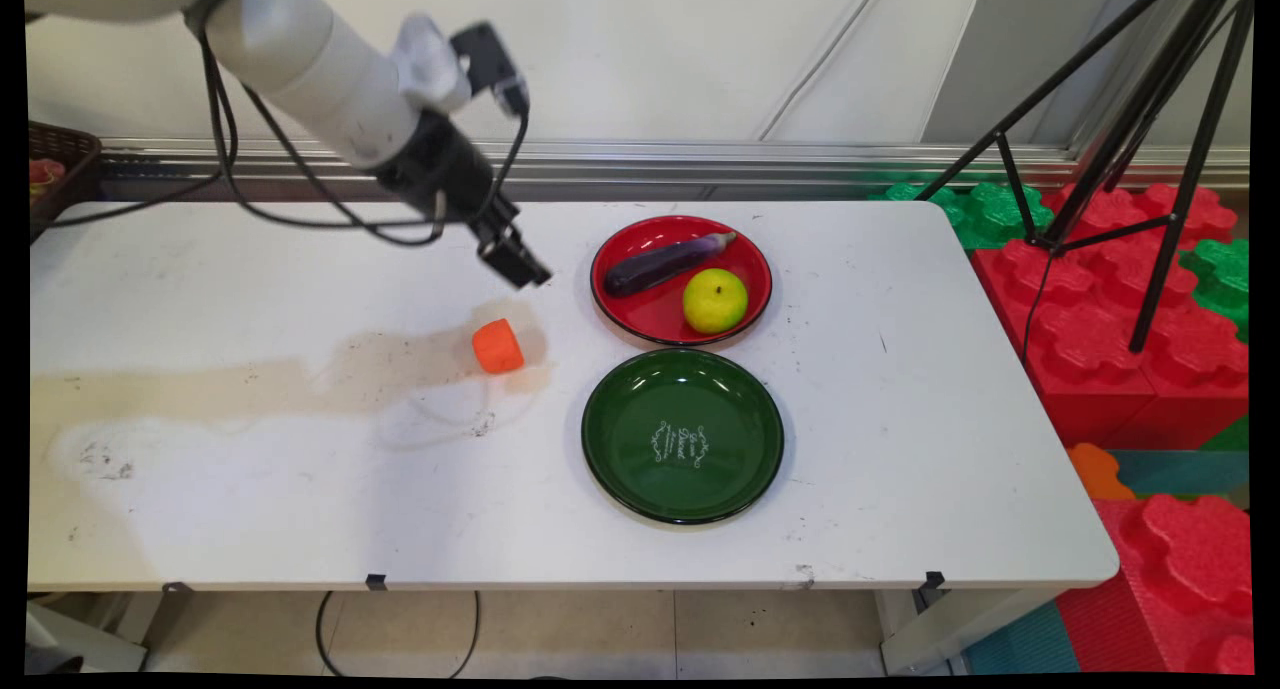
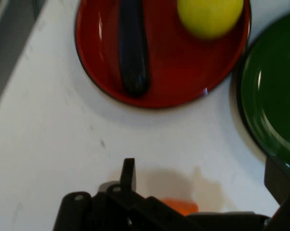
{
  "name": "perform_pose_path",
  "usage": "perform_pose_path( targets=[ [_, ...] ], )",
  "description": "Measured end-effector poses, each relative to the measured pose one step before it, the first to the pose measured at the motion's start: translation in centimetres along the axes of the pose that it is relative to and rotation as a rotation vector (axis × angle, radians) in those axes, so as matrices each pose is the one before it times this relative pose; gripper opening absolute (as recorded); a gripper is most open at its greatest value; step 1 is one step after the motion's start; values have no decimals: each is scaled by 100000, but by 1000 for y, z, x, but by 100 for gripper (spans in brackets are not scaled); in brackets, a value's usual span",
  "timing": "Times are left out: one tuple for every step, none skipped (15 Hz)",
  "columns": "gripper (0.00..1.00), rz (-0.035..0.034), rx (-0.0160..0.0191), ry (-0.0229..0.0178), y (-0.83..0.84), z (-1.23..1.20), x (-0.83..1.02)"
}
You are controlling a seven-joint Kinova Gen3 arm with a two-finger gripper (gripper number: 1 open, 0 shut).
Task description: Pick up the eggplant from the red plate
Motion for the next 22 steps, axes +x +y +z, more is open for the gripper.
perform_pose_path(
  targets=[
    [100, -1002, 687, 3534, -115, -879, 821],
    [100, -1097, 907, 3473, -141, -708, 947],
    [100, -920, 845, 2800, -142, -426, 868],
    [100, -579, 655, 1849, -106, -207, 645],
    [100, -860, 999, 2709, -148, -215, 997],
    [100, -617, 708, 1673, -107, -59, 674],
    [100, -995, 1019, 2280, -150, 2, 967],
    [100, -671, 710, 1284, -102, 102, 638],
    [100, -991, 902, 1617, -118, 259, 928],
    [100, -666, 587, 860, -71, 229, 571],
    [100, -664, 732, 864, -54, 392, 788],
    [100, -176, 417, 301, 9, 331, 501],
    [100, -156, 456, 81, 46, 567, 652],
    [100, -46, 205, -105, 58, 434, 398],
    [100, -12, 197, -279, 120, 702, 561],
    [100, -22, 61, -300, 94, 504, 329],
    [100, -22, 83, -597, 157, 815, 445],
    [100, -63, 7, -480, 115, 558, 268],
    [100, -24, -48, -794, 210, 888, 394],
    [100, 4, -130, -1079, 253, 1084, 413],
    [100, -27, -96, -1145, 178, 1150, 362],
    [100, 23, -36, -1055, 121, 1027, 281]
  ],
)
